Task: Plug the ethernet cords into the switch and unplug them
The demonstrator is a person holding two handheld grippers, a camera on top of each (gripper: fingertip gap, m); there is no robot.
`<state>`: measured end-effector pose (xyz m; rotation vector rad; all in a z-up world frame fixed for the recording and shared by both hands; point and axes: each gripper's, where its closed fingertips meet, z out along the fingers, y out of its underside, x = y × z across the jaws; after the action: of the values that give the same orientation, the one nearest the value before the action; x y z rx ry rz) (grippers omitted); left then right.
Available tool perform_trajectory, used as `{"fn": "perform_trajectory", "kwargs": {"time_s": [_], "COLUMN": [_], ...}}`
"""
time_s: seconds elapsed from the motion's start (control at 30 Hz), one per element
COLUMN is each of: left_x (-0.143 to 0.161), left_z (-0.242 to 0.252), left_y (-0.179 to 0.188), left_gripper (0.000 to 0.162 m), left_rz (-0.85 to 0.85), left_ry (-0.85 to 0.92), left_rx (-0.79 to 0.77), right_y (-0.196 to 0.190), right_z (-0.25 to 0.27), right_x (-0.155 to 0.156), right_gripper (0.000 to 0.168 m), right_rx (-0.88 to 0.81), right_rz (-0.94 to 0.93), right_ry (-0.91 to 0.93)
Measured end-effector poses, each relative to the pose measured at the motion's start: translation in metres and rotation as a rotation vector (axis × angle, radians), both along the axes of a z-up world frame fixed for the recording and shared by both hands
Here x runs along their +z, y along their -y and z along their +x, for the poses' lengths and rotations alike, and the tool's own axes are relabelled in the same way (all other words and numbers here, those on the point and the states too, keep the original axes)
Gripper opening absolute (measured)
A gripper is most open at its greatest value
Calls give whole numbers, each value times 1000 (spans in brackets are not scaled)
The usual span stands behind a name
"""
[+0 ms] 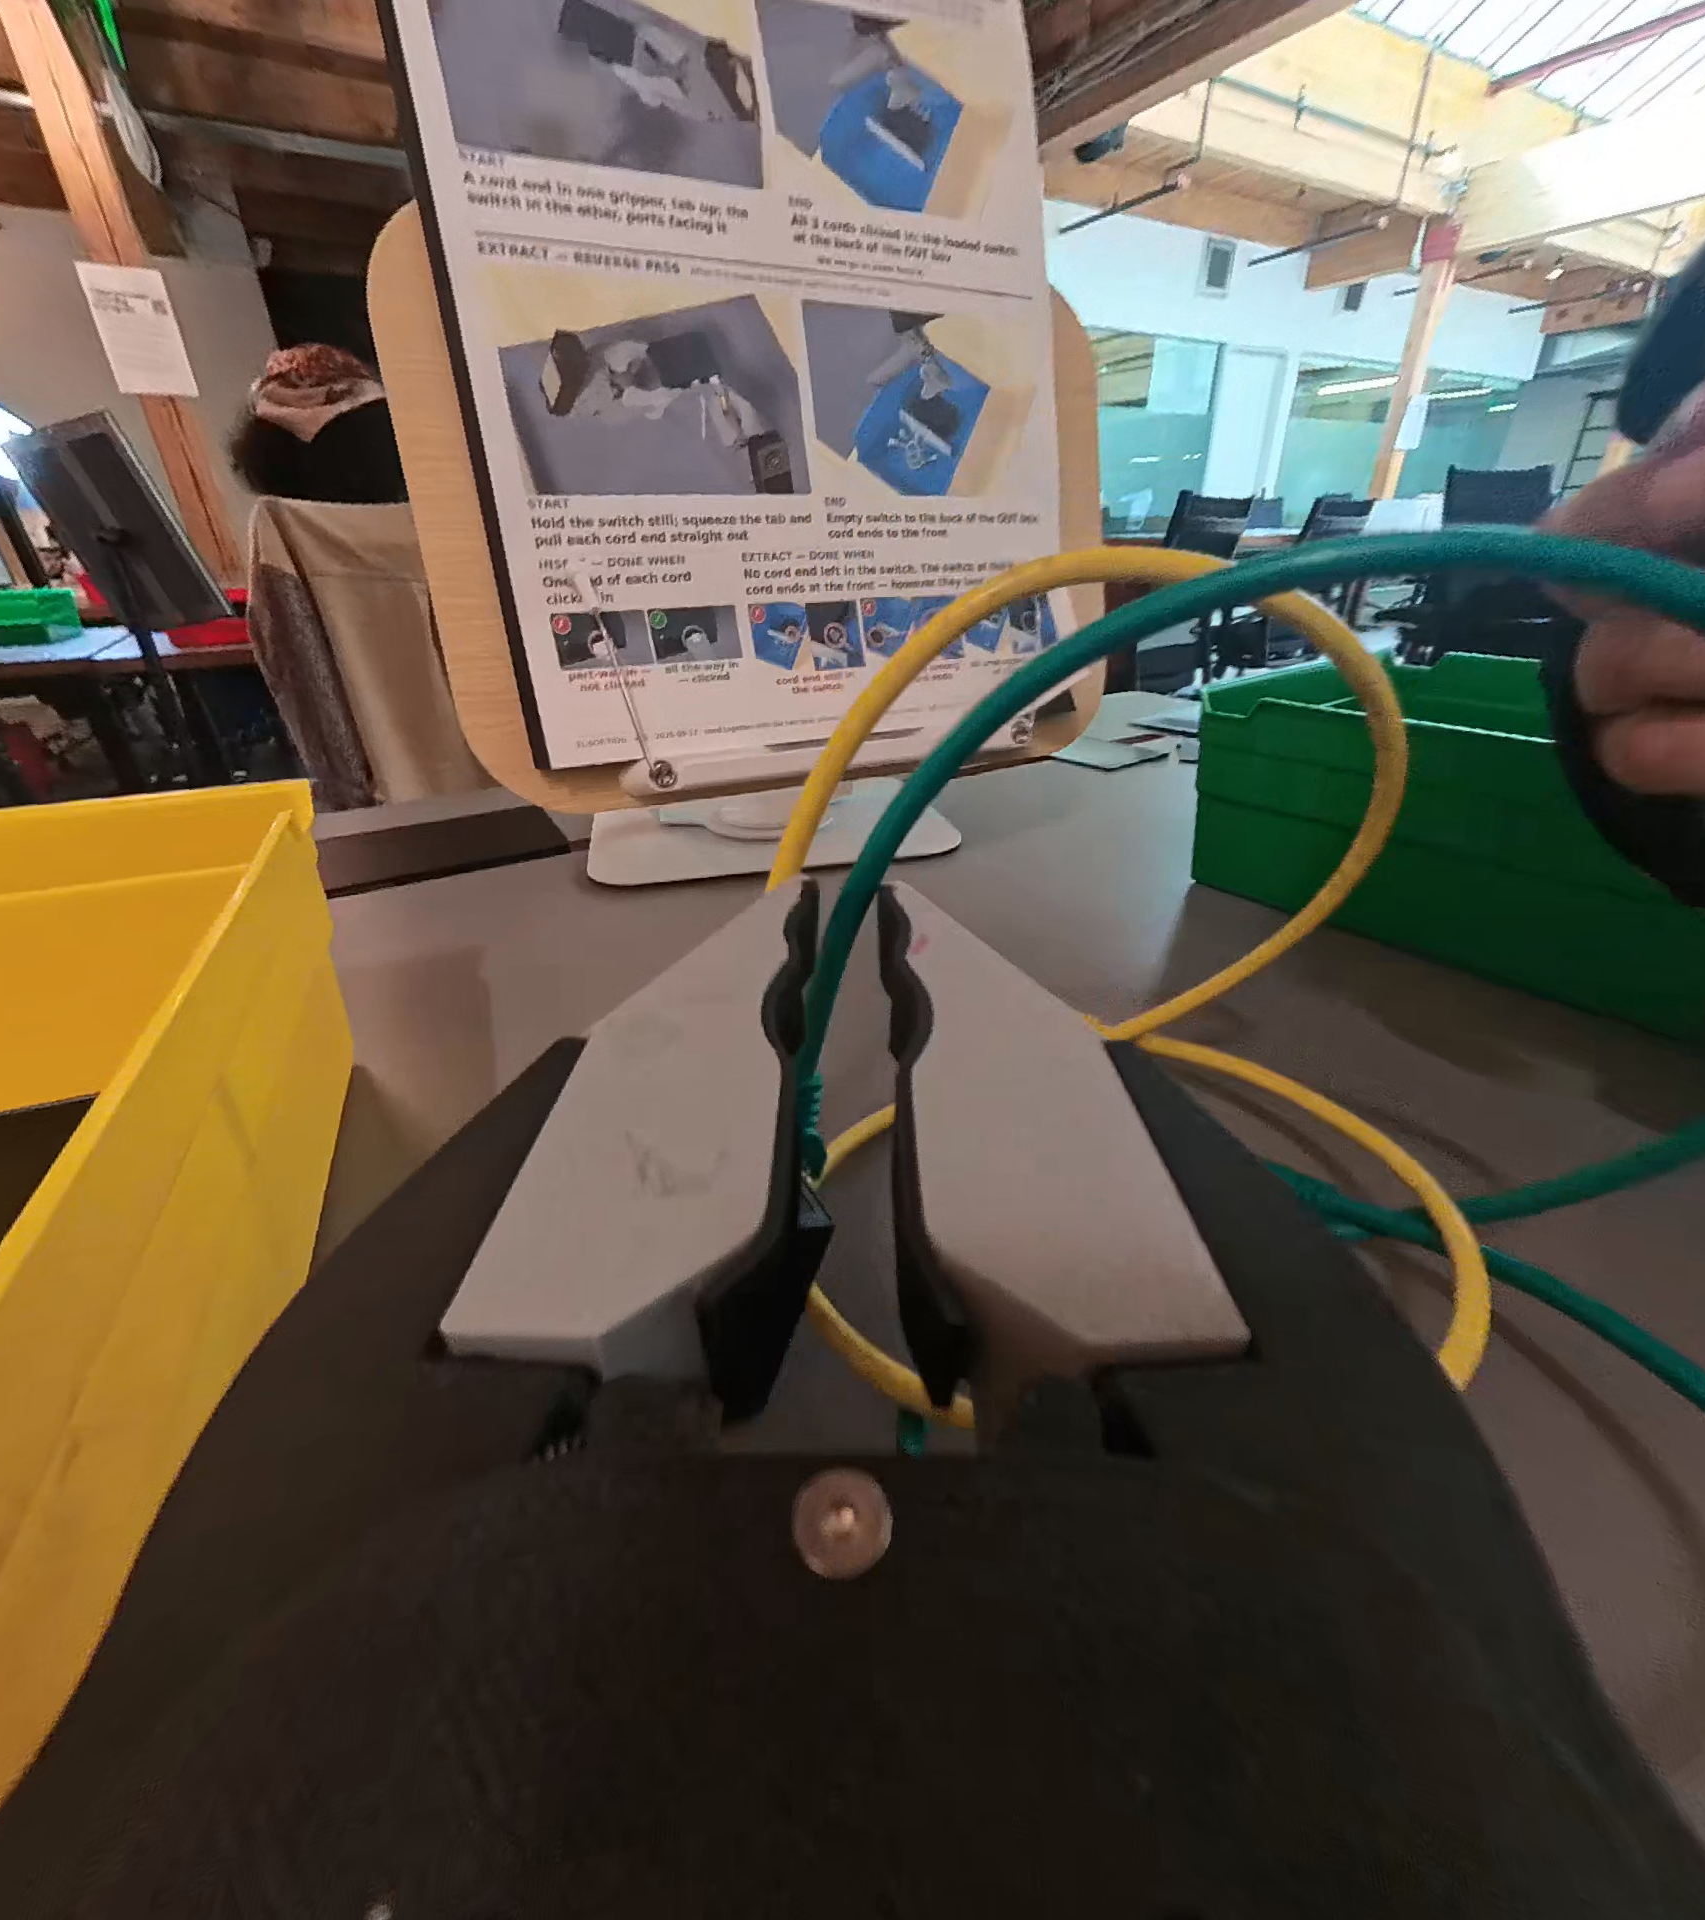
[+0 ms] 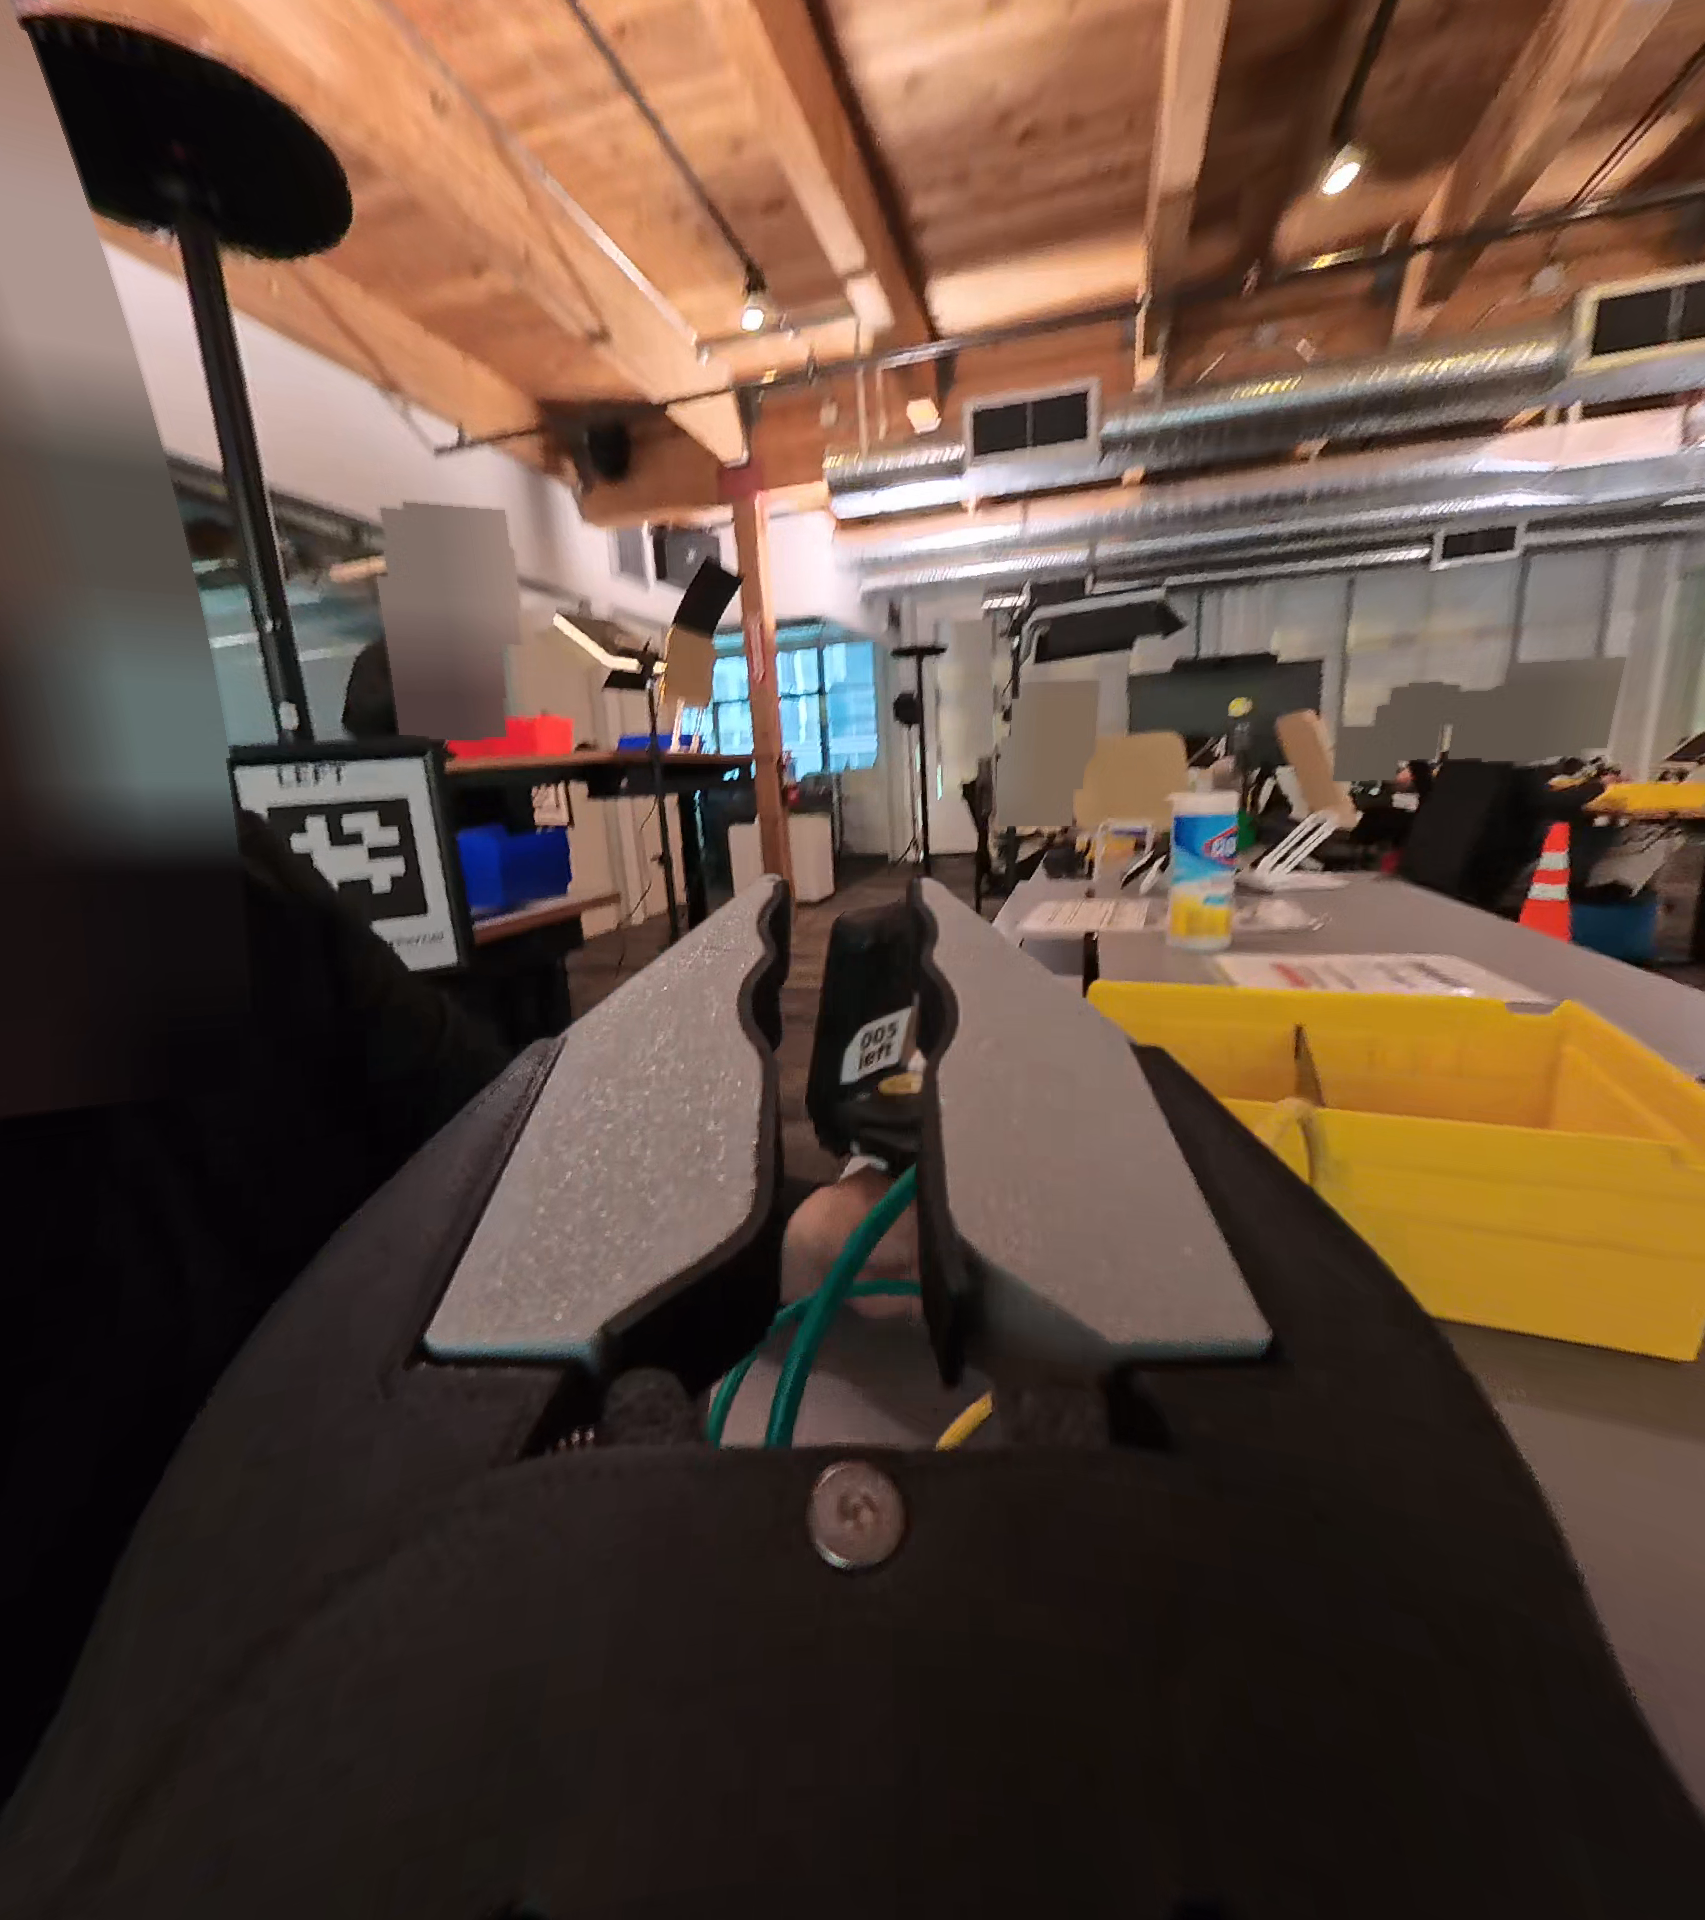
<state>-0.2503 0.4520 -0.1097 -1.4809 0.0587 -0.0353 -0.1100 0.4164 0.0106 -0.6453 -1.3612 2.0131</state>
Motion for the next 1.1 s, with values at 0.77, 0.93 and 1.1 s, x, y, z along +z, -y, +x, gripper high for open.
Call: {"fn": "perform_trajectory", "kwargs": {"time_s": [0.77,0.93,1.1], "left_x": [43,-46,-77], "left_z": [-49,-106,-151], "left_y": [114,155,156], "left_gripper": [52,43,24], "left_rz": [-382,-900,-1047], "left_ry": [-268,-365,-551], "left_rx": [-109,-138,-6], "right_y": [-31,-31,-31], "right_z": [-26,-24,-25], "right_x": [-19,-17,-17], "right_gripper": [17,16,16], "right_rx": [-136,-128,-121], "right_rz": [-71,-84,-89], "right_ry": [84,77,84]}}
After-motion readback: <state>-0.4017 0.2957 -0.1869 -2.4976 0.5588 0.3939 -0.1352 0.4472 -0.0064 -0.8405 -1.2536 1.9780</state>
